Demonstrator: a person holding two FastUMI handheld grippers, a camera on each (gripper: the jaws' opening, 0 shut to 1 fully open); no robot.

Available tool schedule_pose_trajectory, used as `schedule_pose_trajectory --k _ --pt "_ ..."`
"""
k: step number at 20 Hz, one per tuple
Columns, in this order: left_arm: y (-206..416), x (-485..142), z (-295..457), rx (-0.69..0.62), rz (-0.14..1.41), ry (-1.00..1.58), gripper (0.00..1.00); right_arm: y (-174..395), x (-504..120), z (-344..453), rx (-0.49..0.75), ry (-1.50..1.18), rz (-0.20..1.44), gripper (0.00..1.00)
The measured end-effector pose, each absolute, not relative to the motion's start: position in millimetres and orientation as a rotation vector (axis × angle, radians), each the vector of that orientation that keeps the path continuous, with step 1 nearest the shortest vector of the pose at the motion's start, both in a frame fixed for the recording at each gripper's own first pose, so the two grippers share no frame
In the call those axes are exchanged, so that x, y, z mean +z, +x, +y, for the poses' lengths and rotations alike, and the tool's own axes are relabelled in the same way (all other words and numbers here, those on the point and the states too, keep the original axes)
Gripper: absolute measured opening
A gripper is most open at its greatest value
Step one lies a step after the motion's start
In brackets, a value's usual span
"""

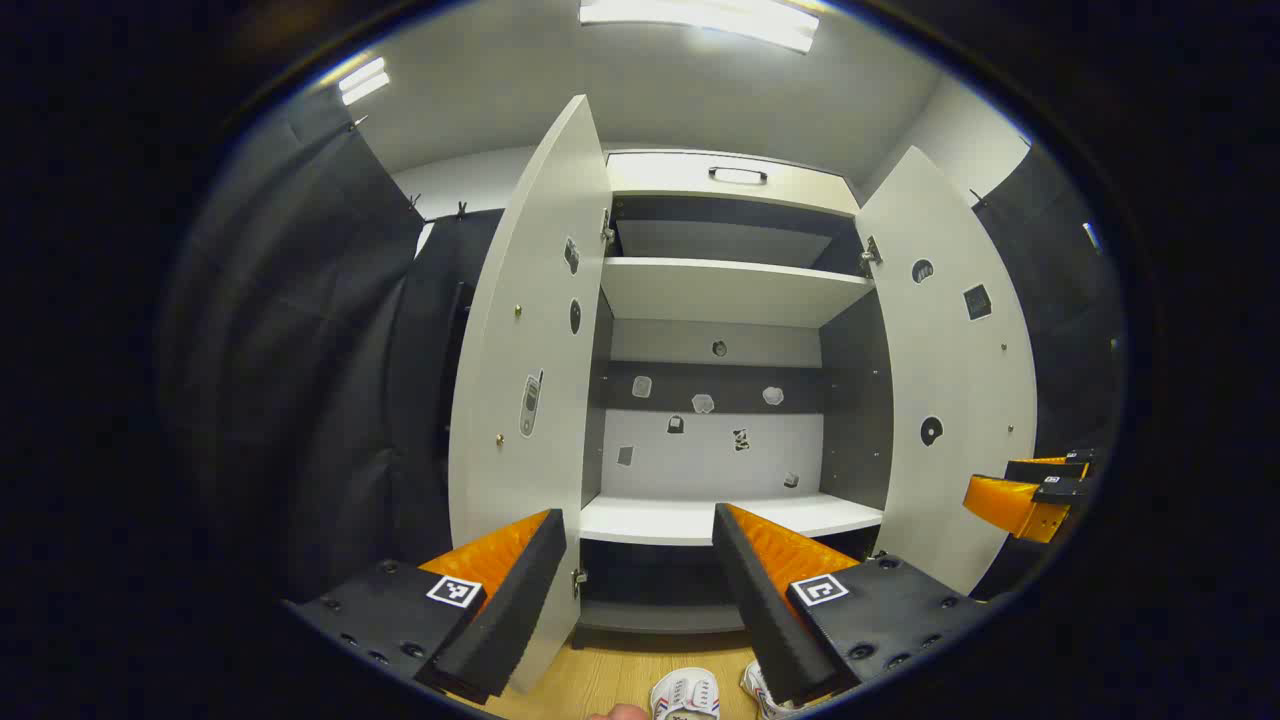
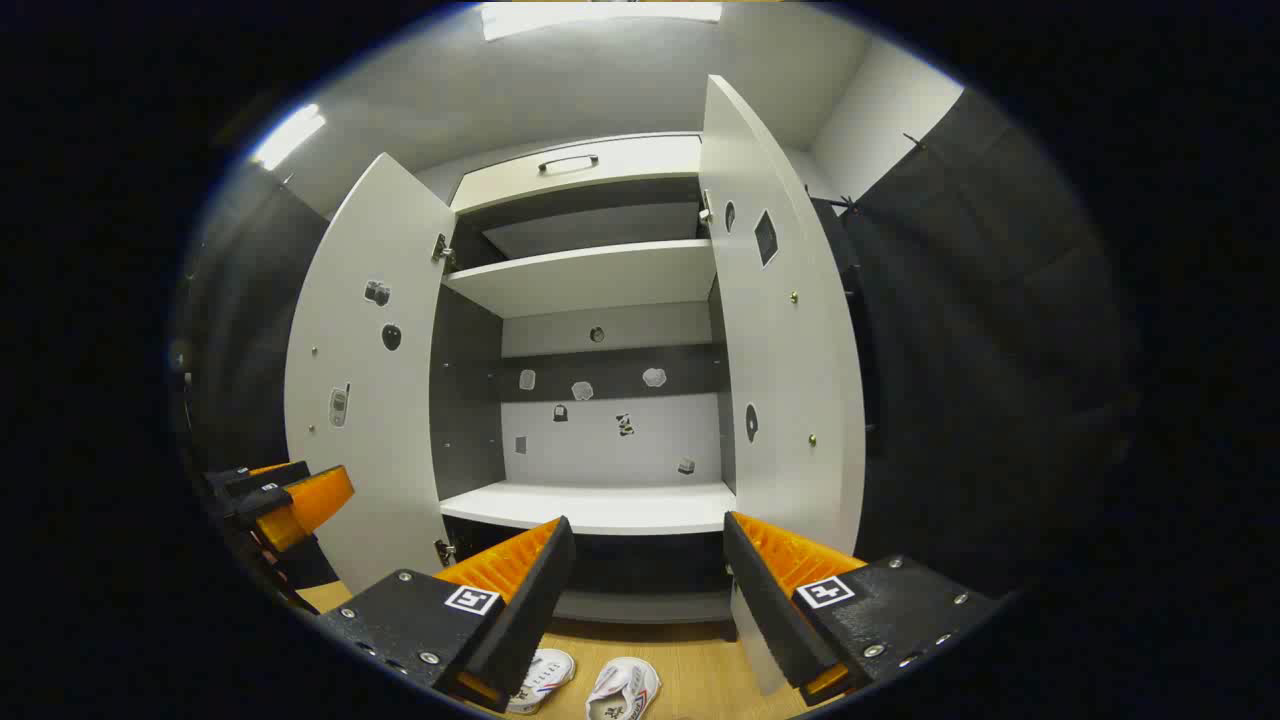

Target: Grab one shoe with the right hand and put it into the shoe cabinet, grab the other shoe with the left hand and put it into the shoe cabinet; then close the right door with the right hand and the left door with the left hand.

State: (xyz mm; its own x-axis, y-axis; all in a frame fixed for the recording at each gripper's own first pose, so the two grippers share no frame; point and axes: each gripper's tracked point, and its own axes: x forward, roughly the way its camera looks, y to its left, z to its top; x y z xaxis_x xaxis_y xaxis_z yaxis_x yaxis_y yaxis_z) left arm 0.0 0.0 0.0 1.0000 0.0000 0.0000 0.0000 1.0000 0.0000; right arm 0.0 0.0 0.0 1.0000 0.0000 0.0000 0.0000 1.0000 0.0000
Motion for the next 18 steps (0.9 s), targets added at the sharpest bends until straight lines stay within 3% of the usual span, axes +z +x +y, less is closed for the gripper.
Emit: schedule_pose_trajectory --k 18 --pt "-5.1 -4.0 -9.4 -0.034 0.015 -0.018 0.96 -10.0 4.8 6.6 -0.004 -0.002 -0.017 0.92"
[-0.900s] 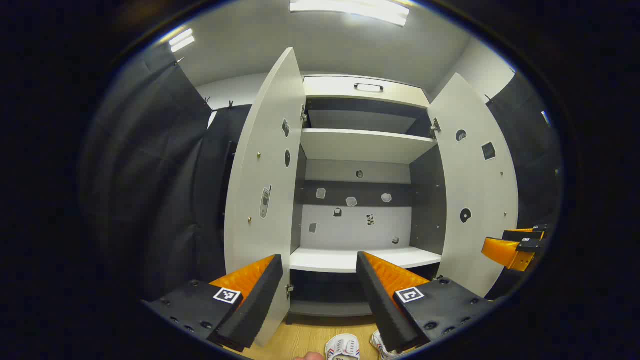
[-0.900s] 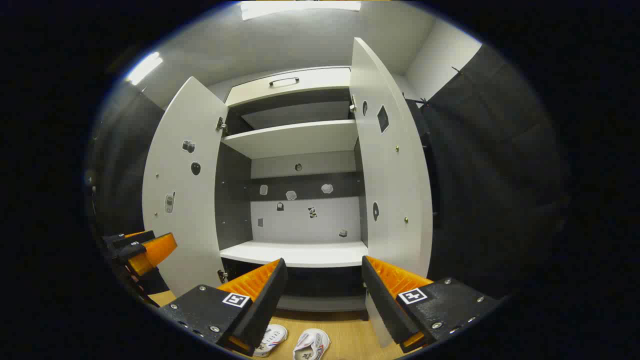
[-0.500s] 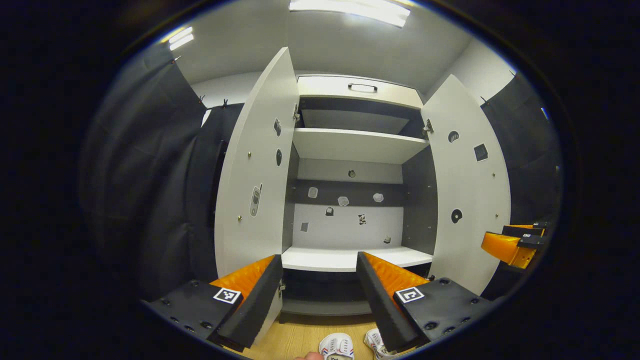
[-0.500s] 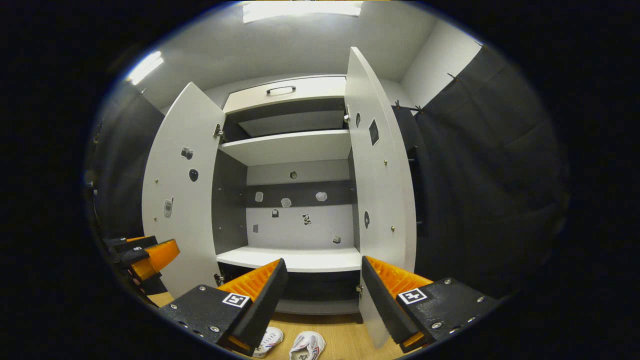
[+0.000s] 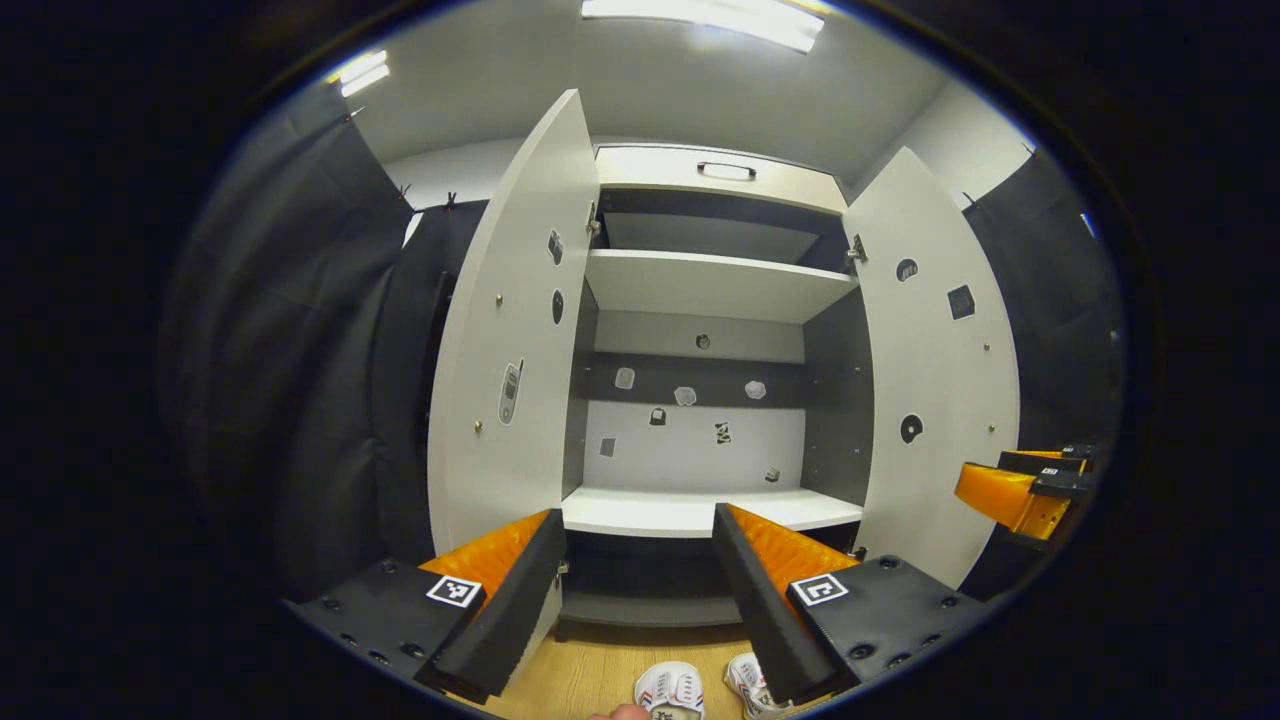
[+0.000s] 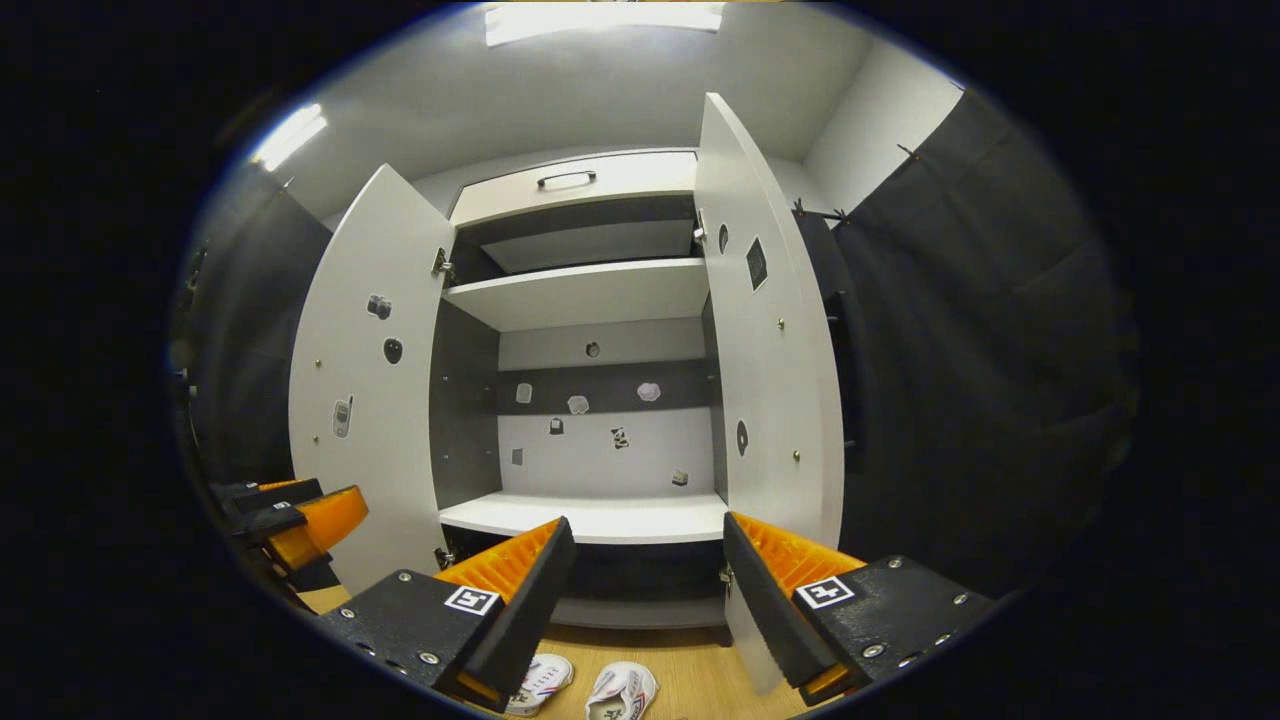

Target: Grab one shoe with the right hand and put it into the shoe cabinet, grab the other shoe with the left hand and put it into the shoe cabinet; then close the right door with the right hand and the left door with the left hand.

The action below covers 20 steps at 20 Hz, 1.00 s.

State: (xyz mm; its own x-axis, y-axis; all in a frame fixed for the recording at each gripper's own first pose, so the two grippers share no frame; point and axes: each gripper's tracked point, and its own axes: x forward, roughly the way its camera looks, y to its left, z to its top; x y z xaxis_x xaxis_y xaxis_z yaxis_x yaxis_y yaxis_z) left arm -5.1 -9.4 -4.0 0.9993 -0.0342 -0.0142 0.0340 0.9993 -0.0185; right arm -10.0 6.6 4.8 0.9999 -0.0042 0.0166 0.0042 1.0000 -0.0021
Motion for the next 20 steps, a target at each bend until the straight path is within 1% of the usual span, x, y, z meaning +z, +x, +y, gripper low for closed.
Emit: schedule_pose_trajectory --k 7,9,14,17,20 --pt "-2.7 -7.4 -4.1 -0.025 0.025 -0.008 0.96 0.1 2.0 15.4 0.012 -0.013 -0.009 0.92" --pt "-2.0 -8.0 -3.1 -0.025 0.024 -0.006 0.96 6.6 -8.2 15.0 0.006 -0.026 0.004 0.92" --pt "-2.0 -5.7 -0.5 -0.021 0.013 0.004 0.96 24.8 -84.0 18.8 0.004 -0.033 0.167 0.92" --pt "-2.2 -6.5 -0.2 -0.021 0.011 0.002 0.96 30.4 -141.5 16.5 0.003 -0.093 0.239 0.92" --pt "-4.1 -9.9 -1.4 -0.028 0.015 -0.017 0.96 24.2 -214.0 15.2 0.007 -0.135 0.37 0.92"
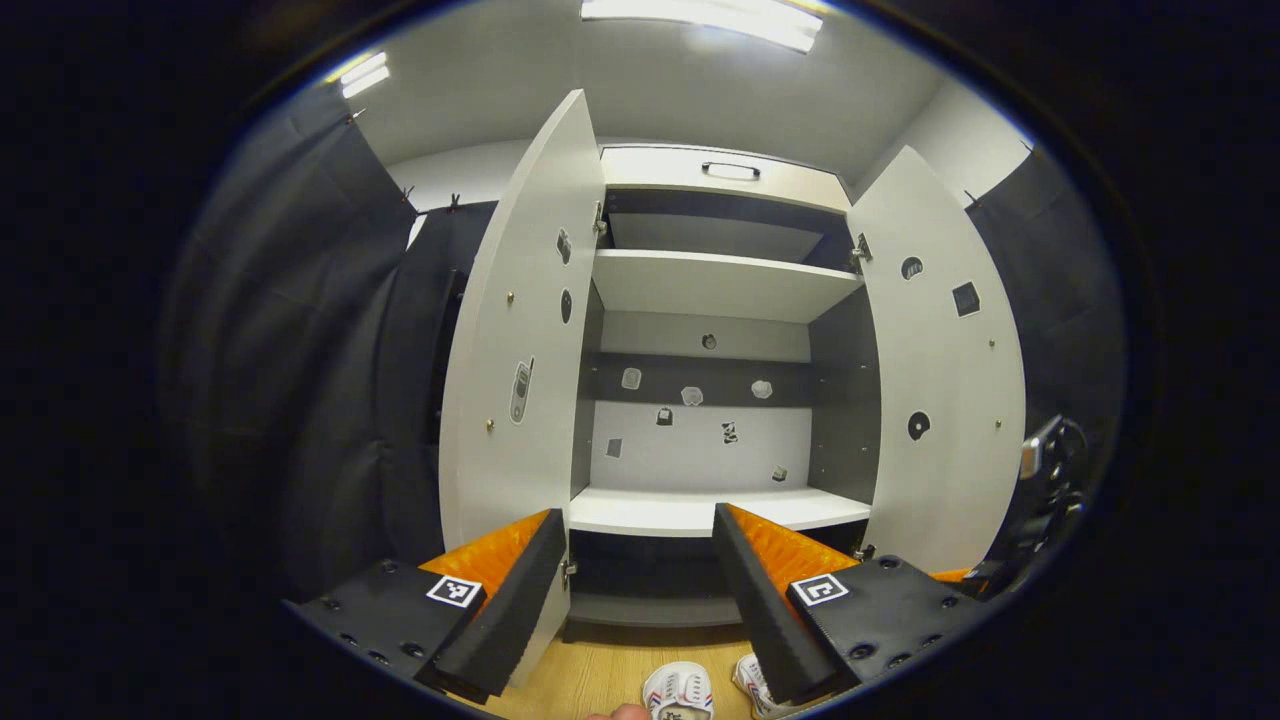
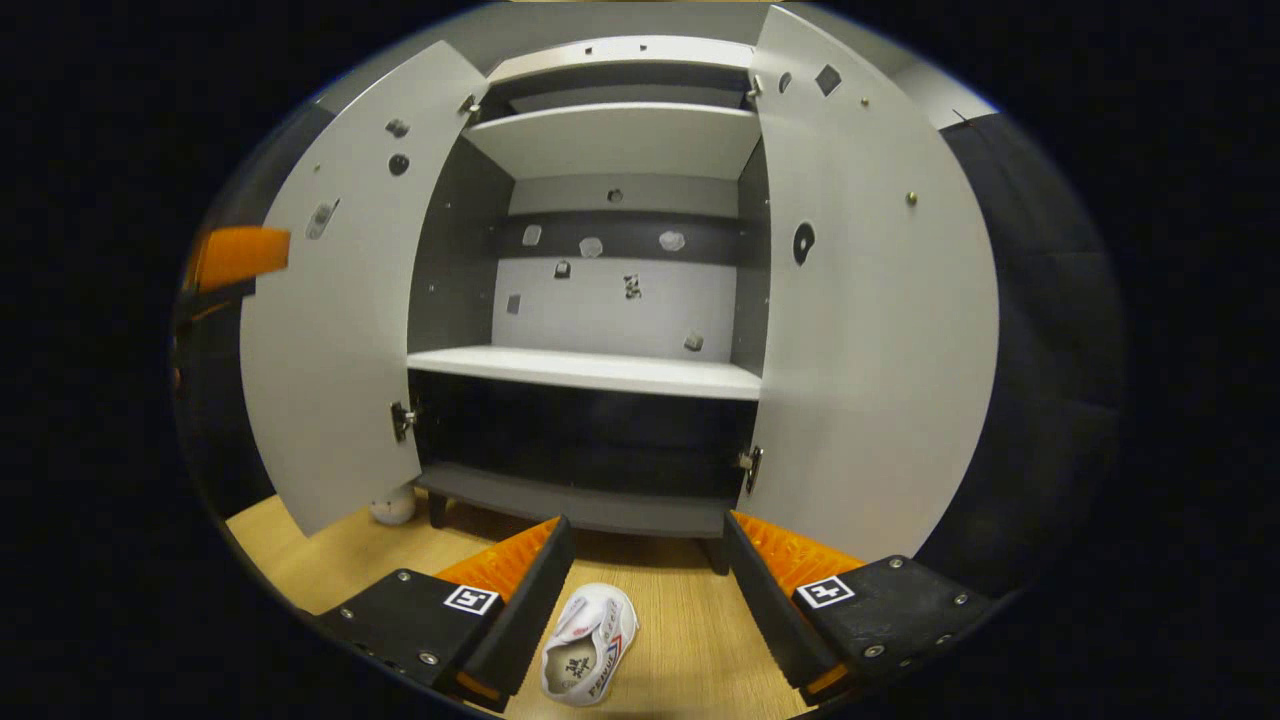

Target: Grab one shoe with the right hand and put it into the shoe cabinet, grab the other shoe with the left hand and put it into the shoe cabinet; then close the right door with the right hand and the left door with the left hand.

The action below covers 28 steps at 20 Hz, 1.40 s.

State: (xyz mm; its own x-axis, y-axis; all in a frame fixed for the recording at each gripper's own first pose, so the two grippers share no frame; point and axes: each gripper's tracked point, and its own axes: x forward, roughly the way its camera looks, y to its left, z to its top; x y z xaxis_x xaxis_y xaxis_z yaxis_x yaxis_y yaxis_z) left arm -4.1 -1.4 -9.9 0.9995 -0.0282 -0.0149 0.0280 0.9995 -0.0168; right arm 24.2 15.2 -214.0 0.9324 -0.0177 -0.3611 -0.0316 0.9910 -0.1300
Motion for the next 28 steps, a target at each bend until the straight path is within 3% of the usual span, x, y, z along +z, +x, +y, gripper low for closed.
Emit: schedule_pose_trajectory --k 9,20,22,27,28 --pt "-6.3 -24.4 9.8 -0.009 0.053 -0.019 0.96 -9.8 -368.0 13.4 0.046 -0.154 0.718 0.88" --pt "-13.6 -20.3 16.6 0.005 0.054 0.019 0.96 43.4 -440.1 4.8 0.041 -0.165 0.792 0.73" --pt "-14.6 -18.9 18.6 0.012 0.051 0.028 0.96 45.7 -450.1 8.9 0.052 -0.128 0.815 0.65" --pt "-16.1 -22.0 19.1 0.015 0.058 0.025 0.96 55.6 -450.4 -2.0 -0.007 -0.157 0.783 0.19" --pt "-17.1 -22.6 17.8 0.011 0.058 0.019 0.96 53.7 -451.3 -6.1 -0.018 -0.165 0.792 0.16"
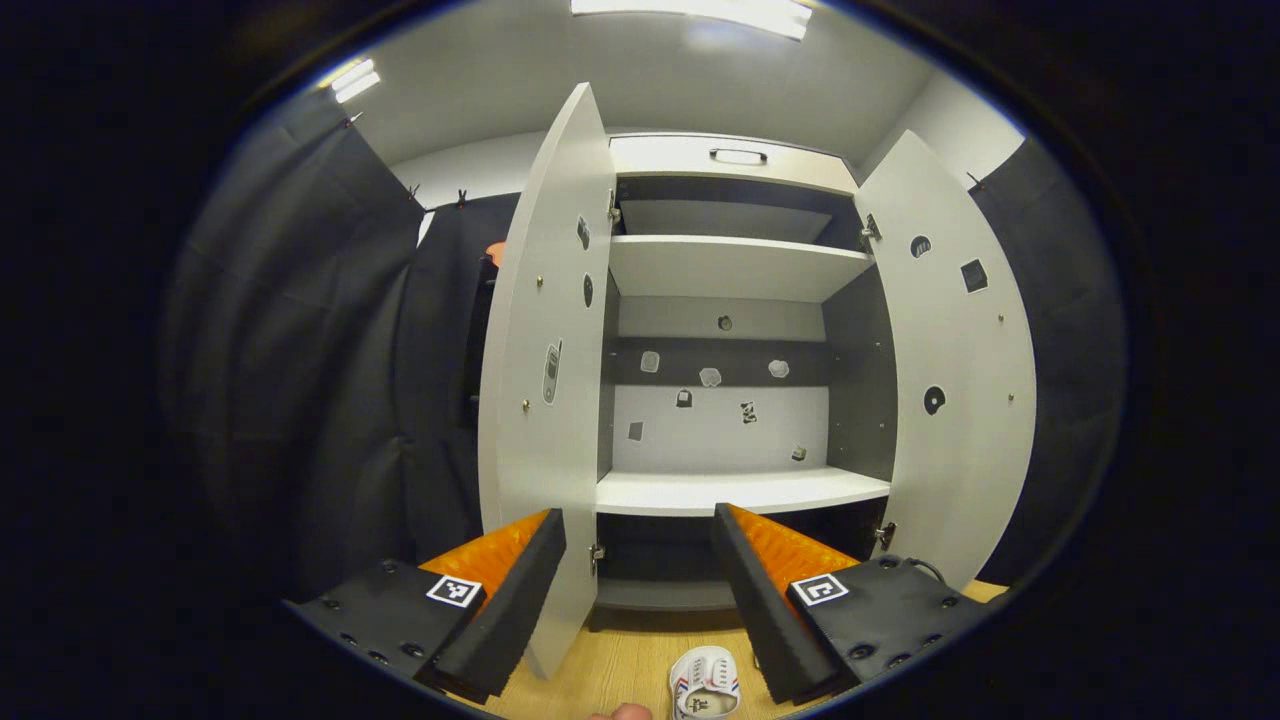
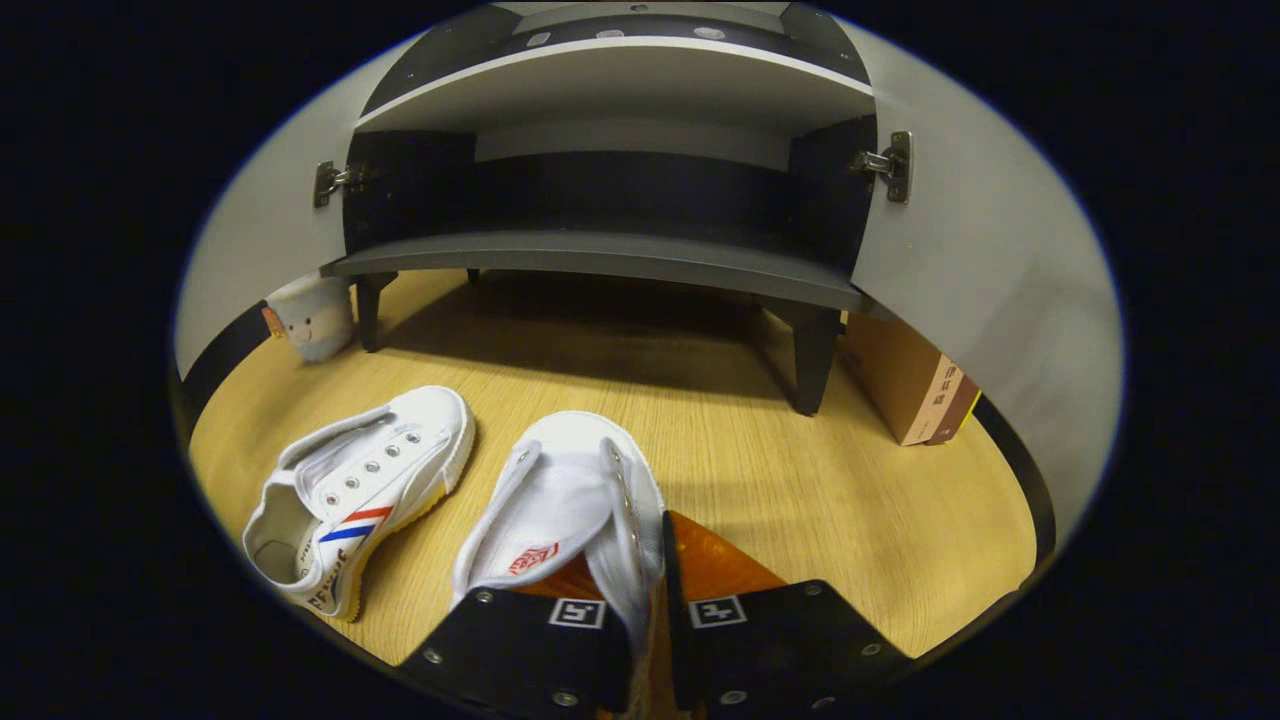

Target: Grab one shoe with the right hand and put it into the shoe cabinet, grab the other shoe with the left hand and put it into the shoe cabinet; then close the right door with the right hand and the left door with the left hand.

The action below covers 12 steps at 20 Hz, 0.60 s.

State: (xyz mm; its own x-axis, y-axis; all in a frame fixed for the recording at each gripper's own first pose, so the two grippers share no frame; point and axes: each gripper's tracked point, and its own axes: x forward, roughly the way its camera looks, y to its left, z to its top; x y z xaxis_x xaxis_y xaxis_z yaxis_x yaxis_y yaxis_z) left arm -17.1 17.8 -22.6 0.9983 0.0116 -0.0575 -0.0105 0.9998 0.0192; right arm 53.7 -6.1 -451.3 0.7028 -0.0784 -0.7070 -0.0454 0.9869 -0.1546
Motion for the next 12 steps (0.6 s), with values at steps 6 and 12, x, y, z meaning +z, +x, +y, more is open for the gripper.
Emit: schedule_pose_trajectory --k 6,12 --pt "-12.4 -26.7 18.4 0.011 0.061 0.02 0.96 51.8 -423.6 -5.5 -0.029 -0.154 0.734 0.02" --pt "-6.6 -29.0 11.6 -0.008 0.057 0.003 0.96 40.4 -319.7 10.1 -0.04 -0.091 0.583 0.02"
